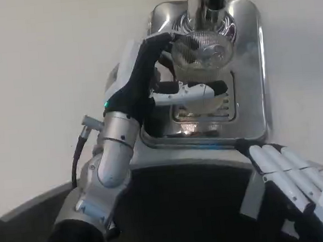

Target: Grasp the cup under the faucet to collect the drink, then remove the cup.

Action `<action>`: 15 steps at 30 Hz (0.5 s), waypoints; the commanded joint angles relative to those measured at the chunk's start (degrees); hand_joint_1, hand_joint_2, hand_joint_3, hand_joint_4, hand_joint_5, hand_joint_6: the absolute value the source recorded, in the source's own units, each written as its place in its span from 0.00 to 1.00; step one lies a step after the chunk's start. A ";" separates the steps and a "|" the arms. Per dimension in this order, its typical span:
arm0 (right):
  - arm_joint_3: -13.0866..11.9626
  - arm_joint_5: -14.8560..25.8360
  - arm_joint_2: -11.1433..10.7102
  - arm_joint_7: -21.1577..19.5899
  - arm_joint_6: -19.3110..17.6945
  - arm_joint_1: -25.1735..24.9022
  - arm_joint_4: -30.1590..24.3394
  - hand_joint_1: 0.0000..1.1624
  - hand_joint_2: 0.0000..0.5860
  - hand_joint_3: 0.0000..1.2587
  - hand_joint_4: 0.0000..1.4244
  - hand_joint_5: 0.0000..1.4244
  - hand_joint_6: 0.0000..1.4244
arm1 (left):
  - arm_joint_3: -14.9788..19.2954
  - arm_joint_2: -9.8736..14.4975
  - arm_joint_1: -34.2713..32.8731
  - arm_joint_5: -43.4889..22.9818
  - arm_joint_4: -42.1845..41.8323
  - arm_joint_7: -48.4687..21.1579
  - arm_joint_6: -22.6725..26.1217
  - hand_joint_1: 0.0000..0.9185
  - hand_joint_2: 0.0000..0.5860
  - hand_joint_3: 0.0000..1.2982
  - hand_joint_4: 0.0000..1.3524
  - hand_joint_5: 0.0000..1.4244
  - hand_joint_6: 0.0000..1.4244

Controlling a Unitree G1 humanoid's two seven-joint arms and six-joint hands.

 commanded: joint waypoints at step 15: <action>1.30 -1.33 0.76 -0.21 0.04 0.85 -0.86 0.57 0.47 0.00 0.02 0.03 0.10 | -2.36 1.61 0.29 2.01 0.96 2.19 -3.92 0.53 0.11 0.10 0.08 0.37 0.44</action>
